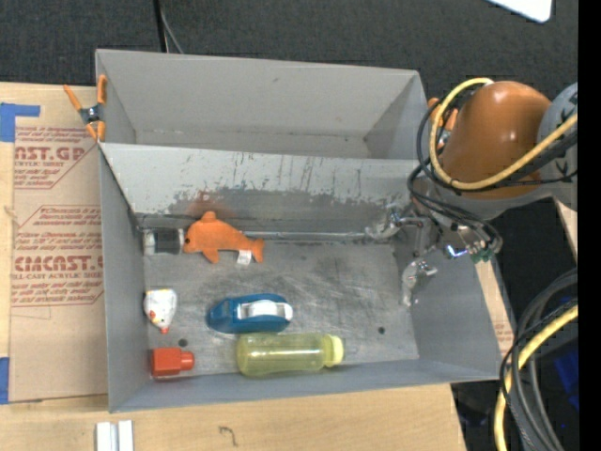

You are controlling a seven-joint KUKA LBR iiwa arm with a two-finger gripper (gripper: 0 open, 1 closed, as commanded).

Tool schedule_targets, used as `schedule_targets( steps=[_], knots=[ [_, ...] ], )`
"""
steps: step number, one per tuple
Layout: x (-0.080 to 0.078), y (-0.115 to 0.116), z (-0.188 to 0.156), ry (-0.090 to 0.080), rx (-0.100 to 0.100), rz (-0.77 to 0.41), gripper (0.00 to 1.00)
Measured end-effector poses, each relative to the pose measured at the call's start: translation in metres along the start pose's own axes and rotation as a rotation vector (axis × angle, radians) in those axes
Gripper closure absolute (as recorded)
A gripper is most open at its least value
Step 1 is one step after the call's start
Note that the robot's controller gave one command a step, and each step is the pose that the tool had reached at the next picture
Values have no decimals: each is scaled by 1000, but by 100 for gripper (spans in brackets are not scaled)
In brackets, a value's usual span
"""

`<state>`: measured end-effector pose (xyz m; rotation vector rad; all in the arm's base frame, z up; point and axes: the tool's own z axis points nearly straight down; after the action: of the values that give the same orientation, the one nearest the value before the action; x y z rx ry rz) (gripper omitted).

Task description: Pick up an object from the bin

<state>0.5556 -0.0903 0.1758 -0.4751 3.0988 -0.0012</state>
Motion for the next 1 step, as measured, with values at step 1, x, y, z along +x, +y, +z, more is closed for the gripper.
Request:
schedule_targets(
  steps=[1],
  knots=[
    [-8,0,31,9,-5,67,0]
  ],
)
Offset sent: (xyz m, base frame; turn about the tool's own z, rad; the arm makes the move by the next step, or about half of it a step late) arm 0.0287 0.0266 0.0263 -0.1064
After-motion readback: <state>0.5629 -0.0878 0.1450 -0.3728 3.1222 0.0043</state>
